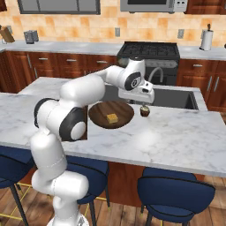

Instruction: Place the bowl with cake and the cupcake onto the tray.

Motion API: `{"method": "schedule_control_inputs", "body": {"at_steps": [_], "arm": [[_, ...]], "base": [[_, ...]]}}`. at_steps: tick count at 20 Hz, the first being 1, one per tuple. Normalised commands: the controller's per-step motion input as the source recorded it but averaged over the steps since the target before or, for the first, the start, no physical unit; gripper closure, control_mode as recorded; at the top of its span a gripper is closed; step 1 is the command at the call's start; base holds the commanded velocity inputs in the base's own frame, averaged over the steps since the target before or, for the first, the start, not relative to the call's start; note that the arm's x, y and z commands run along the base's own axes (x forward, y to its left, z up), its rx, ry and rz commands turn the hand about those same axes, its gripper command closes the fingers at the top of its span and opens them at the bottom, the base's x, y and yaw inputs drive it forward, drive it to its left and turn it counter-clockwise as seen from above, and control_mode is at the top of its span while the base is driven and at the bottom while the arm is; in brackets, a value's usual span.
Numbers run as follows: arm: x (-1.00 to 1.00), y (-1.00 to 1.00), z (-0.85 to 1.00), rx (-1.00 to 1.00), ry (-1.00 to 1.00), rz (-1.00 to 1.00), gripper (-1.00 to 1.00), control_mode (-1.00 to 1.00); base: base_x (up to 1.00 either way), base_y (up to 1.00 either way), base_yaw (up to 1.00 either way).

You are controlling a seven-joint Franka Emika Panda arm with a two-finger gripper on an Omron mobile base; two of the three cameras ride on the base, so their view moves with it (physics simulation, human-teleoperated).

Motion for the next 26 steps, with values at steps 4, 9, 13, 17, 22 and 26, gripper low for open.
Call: {"method": "schedule_control_inputs", "body": {"at_steps": [4, 9, 13, 17, 22, 26], "arm": [[0.28, -0.19, -0.30, 0.01, 0.02, 0.00, -1.00, -1.00], [0.32, -0.21, -0.23, 0.01, 0.01, 0.00, -1.00, -1.00], [0.33, -0.17, -0.21, 0.02, 0.01, 0.00, -1.00, -1.00], [0.42, -0.12, -0.23, 0.02, 0.02, 0.00, -1.00, -1.00], [0.42, -0.06, -0.20, 0.02, 0.01, 0.00, -1.00, -1.00], [0.40, -0.10, -0.24, 0.00, 0.02, 0.00, -1.00, -1.00]], "base": [[0.00, 0.00, 0.00], [0.00, 0.00, 0.00], [0.00, 0.00, 0.00], [0.00, 0.00, 0.00], [0.00, 0.00, 0.00], [0.00, 0.00, 0.00]]}}
